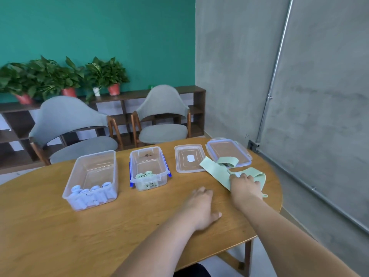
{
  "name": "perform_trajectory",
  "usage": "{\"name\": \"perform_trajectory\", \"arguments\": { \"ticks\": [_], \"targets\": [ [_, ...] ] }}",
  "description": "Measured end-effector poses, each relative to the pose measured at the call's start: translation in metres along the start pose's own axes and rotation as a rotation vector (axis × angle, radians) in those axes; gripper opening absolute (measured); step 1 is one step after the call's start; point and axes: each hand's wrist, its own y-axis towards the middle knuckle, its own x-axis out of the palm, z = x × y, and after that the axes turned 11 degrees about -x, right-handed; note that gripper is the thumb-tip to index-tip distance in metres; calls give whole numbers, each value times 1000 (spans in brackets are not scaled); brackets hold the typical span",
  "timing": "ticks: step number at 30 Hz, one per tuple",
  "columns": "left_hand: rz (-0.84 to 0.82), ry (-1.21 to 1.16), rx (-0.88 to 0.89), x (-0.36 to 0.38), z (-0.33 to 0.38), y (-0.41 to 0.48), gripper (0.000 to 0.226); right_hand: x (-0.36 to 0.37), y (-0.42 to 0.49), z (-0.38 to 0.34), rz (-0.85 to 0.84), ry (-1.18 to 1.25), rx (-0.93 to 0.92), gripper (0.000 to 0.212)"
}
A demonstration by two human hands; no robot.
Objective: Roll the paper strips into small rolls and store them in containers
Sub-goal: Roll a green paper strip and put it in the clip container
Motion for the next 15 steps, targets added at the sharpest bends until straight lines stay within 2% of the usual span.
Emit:
{"name": "perform_trajectory", "arguments": {
  "ticks": [4,9,15],
  "targets": [
    [-7,-7,-14,0,-6,7,81,0,7,0,5,171,-54,47],
    [18,-51,-11,-4,-9,11,81,-12,14,-1,121,467,-80,37],
    [105,-302,-11,-14,-13,19,74,-35,16,-12,239,757,-131,27]
  ]
}}
